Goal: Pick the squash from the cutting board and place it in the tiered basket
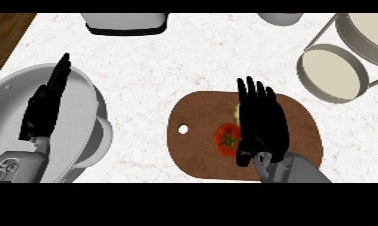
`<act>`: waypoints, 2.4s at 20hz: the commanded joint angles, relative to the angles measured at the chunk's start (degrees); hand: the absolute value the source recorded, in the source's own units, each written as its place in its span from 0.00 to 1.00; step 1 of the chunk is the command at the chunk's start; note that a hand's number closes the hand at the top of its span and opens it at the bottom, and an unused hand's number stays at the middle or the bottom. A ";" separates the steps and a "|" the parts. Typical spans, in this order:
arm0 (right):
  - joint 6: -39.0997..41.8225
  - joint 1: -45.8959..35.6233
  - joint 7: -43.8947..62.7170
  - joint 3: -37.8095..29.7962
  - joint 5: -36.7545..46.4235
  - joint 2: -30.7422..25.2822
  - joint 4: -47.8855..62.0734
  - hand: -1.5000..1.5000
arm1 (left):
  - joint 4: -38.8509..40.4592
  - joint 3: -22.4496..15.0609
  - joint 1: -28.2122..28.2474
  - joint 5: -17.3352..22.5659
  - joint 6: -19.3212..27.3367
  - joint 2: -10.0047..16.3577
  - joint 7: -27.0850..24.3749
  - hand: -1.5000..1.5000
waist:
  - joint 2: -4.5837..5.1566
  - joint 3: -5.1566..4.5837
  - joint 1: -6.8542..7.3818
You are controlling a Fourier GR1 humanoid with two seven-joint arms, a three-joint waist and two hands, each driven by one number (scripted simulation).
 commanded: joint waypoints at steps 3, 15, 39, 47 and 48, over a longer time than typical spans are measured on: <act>3.76 1.44 7.10 -2.01 3.25 4.00 0.62 0.00 | 0.86 1.54 0.25 0.31 -1.94 0.11 -0.55 0.50 | 0.17 -0.33 0.03; 2.89 2.25 -3.97 -9.02 7.07 7.26 11.04 0.00 | -1.09 0.87 1.32 -2.25 -1.78 -2.48 1.06 0.50 | 0.23 -0.30 0.31; -5.28 -7.00 -0.42 -20.70 5.45 13.52 21.34 1.00 | -0.73 1.82 -0.72 -3.88 -4.14 -4.43 -0.06 0.50 | 1.19 -0.22 2.61; -22.87 -23.92 7.85 -36.90 10.57 13.65 29.67 1.00 | -0.38 1.11 -3.08 -3.62 -5.33 -4.41 0.36 0.50 | 2.30 -0.35 5.60; -27.23 -24.55 7.94 -36.96 12.17 13.66 29.01 1.00 | -0.79 1.02 -3.69 -3.74 -5.09 -4.60 0.77 0.50 | 1.84 -0.31 5.06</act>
